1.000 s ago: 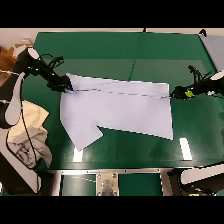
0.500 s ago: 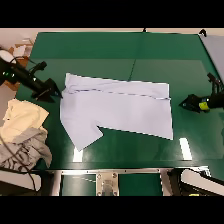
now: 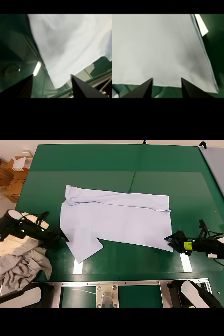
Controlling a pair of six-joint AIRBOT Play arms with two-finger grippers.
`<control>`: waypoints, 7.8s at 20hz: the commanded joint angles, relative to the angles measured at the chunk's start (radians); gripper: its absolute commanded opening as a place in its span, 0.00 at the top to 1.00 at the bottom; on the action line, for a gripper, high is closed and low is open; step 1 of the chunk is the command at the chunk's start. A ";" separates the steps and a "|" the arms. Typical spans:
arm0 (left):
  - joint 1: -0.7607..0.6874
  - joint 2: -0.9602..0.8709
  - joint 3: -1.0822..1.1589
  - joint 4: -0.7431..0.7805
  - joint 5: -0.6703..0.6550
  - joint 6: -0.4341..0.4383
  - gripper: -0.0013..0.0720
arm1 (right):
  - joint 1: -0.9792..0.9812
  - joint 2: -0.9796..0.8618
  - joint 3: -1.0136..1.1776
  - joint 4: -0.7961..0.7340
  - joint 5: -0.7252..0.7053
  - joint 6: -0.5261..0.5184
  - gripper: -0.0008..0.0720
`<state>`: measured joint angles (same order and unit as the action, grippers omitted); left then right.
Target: Fold the shirts.
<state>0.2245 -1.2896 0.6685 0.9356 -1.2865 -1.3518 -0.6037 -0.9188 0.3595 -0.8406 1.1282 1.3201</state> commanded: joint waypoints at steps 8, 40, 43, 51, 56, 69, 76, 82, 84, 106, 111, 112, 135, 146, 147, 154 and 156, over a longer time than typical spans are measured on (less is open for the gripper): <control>-0.164 0.015 -0.077 -0.084 0.197 0.026 0.95 | -0.005 0.022 -0.089 0.029 0.006 0.029 0.40; -0.166 0.611 0.005 -0.006 -0.171 -0.233 0.95 | 0.009 0.164 0.160 -0.345 0.061 0.278 0.97; -0.166 0.706 0.005 0.001 -0.263 -0.304 0.95 | 0.010 0.164 0.159 -0.453 0.134 0.312 0.97; -0.166 0.641 0.008 0.000 -0.125 -0.315 0.95 | 0.034 0.146 0.263 -0.200 0.033 0.291 0.97; -0.165 0.422 0.148 0.068 0.013 -0.262 0.95 | 0.201 -0.088 0.439 -0.132 -0.138 0.291 0.97; -0.163 -0.225 0.535 -0.079 0.192 -0.027 0.58 | 0.315 -0.754 0.939 -0.110 -0.204 0.291 0.65; -0.038 -0.221 0.749 -0.080 0.073 -0.109 0.16 | 0.100 -0.790 1.121 -0.143 0.095 0.016 0.29; -0.072 -0.221 0.761 -0.132 0.018 -0.107 0.90 | 0.064 -0.962 1.120 -0.073 0.298 -0.223 0.29; -0.098 -0.221 0.761 -0.169 0.018 -0.106 0.90 | 0.080 -1.010 1.122 0.009 0.314 -0.268 0.29; -0.778 -0.628 1.038 -0.188 0.225 -0.089 0.95 | 0.164 -0.549 1.363 0.062 0.605 -0.118 0.97; -0.920 -0.838 1.306 -0.251 0.363 -0.149 0.95 | 0.190 -0.447 1.340 0.027 0.646 -0.010 0.97; -0.933 -0.873 1.342 -0.253 0.360 -0.175 0.95 | 0.199 -0.438 1.335 0.011 0.645 0.007 0.97; -0.273 -0.388 1.374 0.186 -0.398 -0.271 0.95 | 1.075 -0.547 0.999 0.016 -0.156 0.360 0.97; -0.225 -0.381 1.371 0.185 -0.394 -0.263 0.95 | 0.969 -0.711 1.078 -0.225 -0.126 0.367 0.18; -0.225 -0.381 1.371 0.184 -0.397 -0.263 0.95 | 0.874 -0.674 1.077 -0.269 -0.064 0.367 0.18; -0.225 -0.381 1.371 0.185 -0.402 -0.275 0.95 | 0.482 -0.632 0.766 0.006 0.013 0.023 0.18; -0.225 -0.381 1.371 0.185 -0.397 -0.291 0.95 | 0.485 -0.692 0.745 0.023 0.010 -0.010 0.18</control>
<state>-0.0006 -1.6711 2.0399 1.1191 -1.6886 -1.6230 -0.0589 -1.5673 1.1782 -0.9161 1.1194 1.4368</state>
